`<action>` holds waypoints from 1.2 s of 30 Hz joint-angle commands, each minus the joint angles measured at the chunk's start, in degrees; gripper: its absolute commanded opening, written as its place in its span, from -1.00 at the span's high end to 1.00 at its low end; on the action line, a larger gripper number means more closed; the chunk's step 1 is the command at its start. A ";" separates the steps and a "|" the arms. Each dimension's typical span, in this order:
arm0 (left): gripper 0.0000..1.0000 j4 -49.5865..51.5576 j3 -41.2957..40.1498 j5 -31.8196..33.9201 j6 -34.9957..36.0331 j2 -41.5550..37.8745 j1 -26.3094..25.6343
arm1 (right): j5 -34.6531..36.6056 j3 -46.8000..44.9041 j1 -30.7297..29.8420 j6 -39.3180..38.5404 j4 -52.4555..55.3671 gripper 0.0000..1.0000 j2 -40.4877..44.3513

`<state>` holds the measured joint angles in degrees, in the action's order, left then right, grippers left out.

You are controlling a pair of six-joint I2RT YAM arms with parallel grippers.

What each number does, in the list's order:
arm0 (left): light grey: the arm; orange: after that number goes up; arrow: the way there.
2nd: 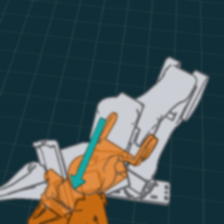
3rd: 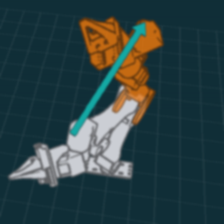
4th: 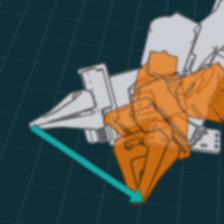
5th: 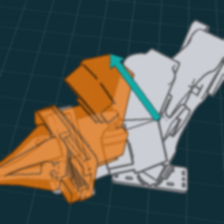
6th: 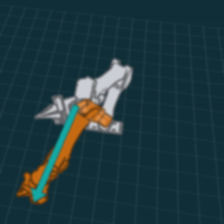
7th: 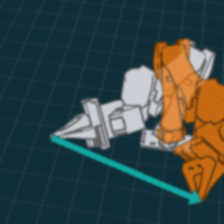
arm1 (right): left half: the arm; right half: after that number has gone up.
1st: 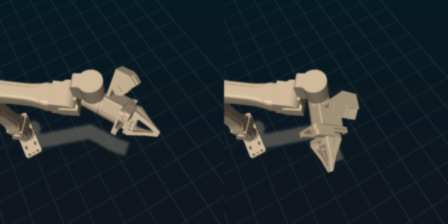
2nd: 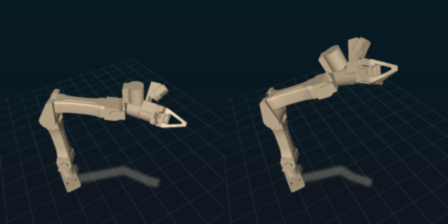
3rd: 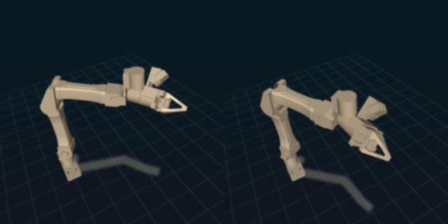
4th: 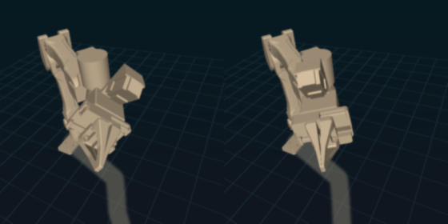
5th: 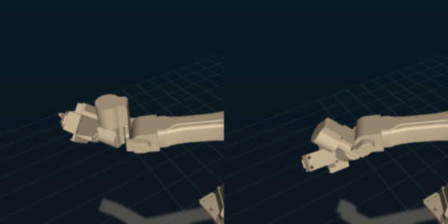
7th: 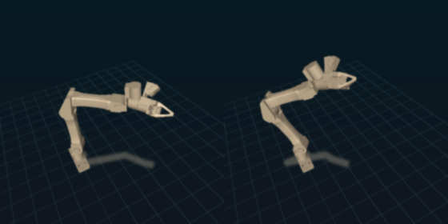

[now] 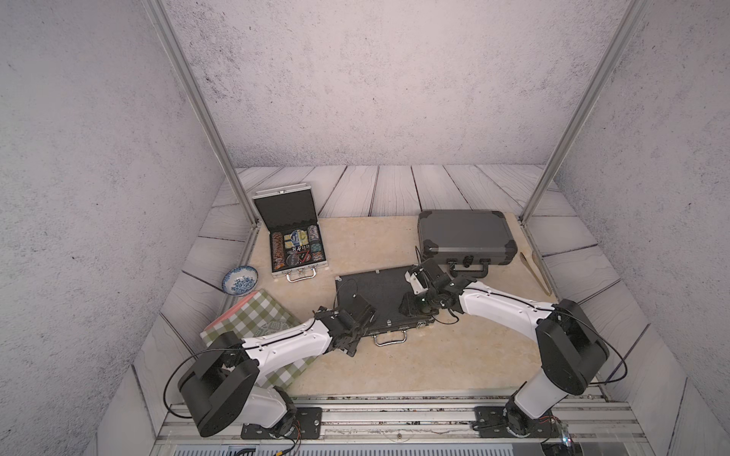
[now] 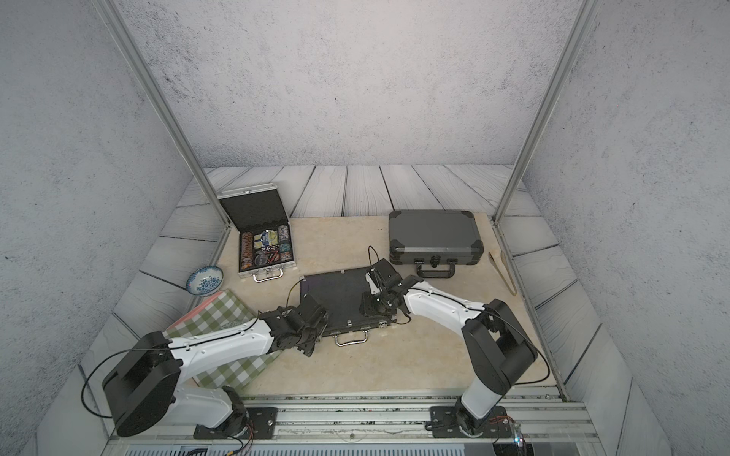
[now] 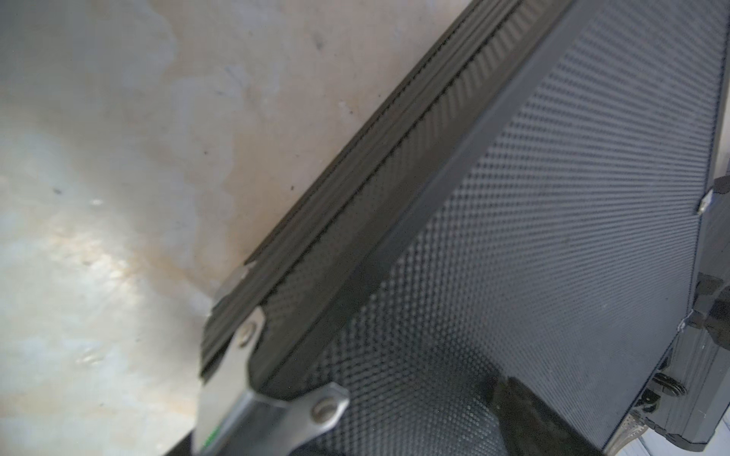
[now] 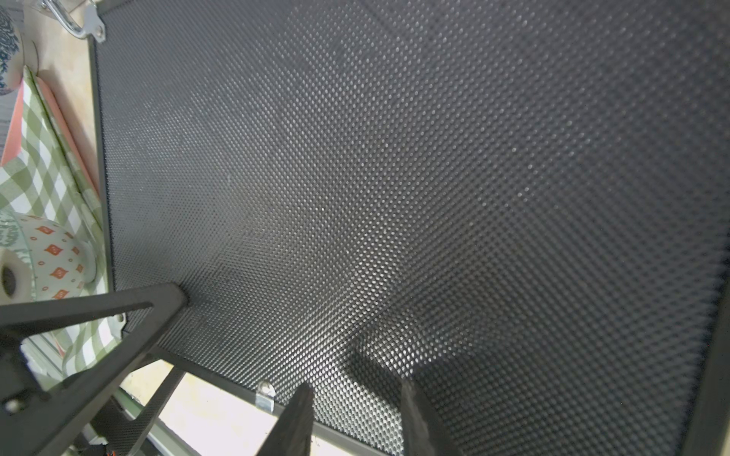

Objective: Close the poker set cases
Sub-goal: Fasten the fastener on the poker set case.

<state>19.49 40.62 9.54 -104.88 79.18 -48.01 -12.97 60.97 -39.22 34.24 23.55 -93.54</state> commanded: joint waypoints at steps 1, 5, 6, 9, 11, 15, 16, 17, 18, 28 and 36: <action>-0.85 10.21 1.02 -2.73 3.69 0.28 0.03 | 2.43 -2.79 0.64 -0.57 5.19 0.21 -2.45; -0.85 14.49 2.50 -4.70 3.30 -1.21 -1.41 | 2.12 -2.74 0.73 -0.24 4.70 0.21 -2.59; -0.85 15.24 2.85 -4.79 3.05 -1.22 -1.77 | 1.99 -2.62 0.73 -0.14 4.65 0.21 -2.70; -0.86 14.19 2.43 -4.97 1.45 -0.66 -2.18 | 1.72 -2.38 0.73 -0.10 4.57 0.21 -2.88; -0.87 10.58 1.19 -5.05 0.06 0.04 -2.15 | 1.72 -2.34 0.73 -0.20 4.66 0.21 -2.88; -0.88 6.47 1.60 -5.18 -1.53 2.94 -2.18 | 1.96 -2.54 0.73 -0.64 5.15 0.21 -2.71; -0.88 6.61 2.28 -5.03 -1.40 3.69 -2.18 | 2.06 -2.68 0.73 -0.75 5.17 0.21 -2.63; -0.89 6.47 2.68 -4.97 -1.45 4.44 -2.18 | 2.20 -2.78 0.73 -0.81 5.26 0.21 -2.55; -0.89 6.15 2.84 -4.75 -1.59 5.04 -2.15 | 2.31 -3.00 0.81 -0.92 5.24 0.21 -2.44; -0.89 9.74 3.33 -3.21 -1.16 7.30 -2.09 | 1.83 -3.54 1.68 -1.18 4.82 0.21 -2.85; -0.81 9.13 1.67 1.91 -2.79 7.64 -2.09 | 1.46 -3.47 1.69 -1.35 4.62 0.21 -3.31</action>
<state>22.00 45.78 8.78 -106.78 84.07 -50.30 -14.79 60.40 -38.17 33.80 22.55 -93.49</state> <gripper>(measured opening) 0.915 0.397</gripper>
